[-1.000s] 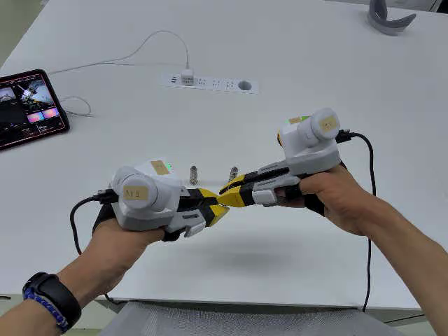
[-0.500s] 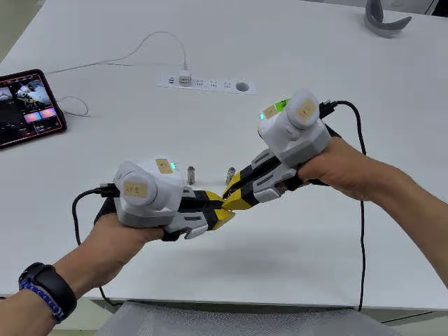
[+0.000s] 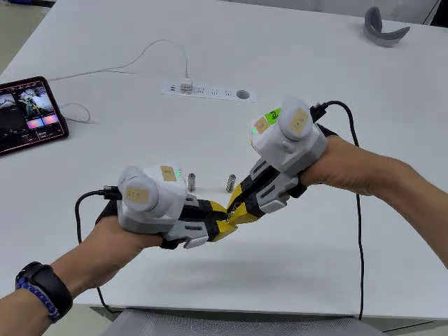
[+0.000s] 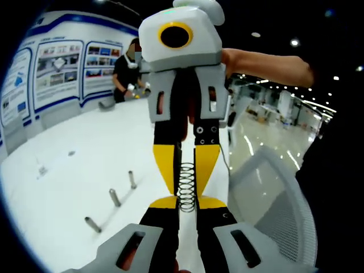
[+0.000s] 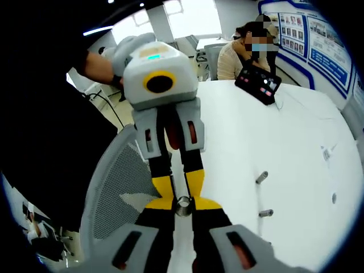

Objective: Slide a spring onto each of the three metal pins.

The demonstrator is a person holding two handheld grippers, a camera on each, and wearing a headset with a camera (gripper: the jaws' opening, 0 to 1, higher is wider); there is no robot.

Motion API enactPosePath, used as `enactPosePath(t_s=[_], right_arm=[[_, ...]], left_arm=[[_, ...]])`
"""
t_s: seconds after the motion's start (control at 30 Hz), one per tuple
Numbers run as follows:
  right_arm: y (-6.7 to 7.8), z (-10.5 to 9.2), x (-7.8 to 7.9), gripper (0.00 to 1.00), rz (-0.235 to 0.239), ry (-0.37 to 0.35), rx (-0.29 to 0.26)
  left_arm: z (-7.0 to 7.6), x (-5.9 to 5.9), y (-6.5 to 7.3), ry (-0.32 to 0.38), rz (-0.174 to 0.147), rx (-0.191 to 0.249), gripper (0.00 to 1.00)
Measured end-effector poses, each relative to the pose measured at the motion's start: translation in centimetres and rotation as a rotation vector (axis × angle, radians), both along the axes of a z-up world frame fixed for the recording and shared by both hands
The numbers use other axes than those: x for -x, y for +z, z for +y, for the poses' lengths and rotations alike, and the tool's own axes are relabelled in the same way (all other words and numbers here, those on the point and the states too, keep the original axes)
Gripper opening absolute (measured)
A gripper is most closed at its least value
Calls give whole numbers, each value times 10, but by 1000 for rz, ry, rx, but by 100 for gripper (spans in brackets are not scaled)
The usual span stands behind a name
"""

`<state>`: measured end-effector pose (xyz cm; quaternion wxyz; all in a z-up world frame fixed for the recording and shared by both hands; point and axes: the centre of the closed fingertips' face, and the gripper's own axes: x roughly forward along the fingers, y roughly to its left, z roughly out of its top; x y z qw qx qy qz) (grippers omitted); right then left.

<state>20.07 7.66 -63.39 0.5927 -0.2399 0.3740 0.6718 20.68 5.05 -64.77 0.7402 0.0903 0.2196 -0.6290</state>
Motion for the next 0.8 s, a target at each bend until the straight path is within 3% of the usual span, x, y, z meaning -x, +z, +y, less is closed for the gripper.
enactPosePath(t_s=[0.4,0.6,0.8], right_arm=[[-8,-6,-5,12,-13,-52,-4],[-10,-14,-8,12,-21,-87,4],[-13,-28,-15,12,-26,-132,11]], left_arm=[[0,-3,-5,32,-16,-4,12],[9,-4,-12,67,-2,-15,20],[26,-13,-19,143,17,-23,27]])
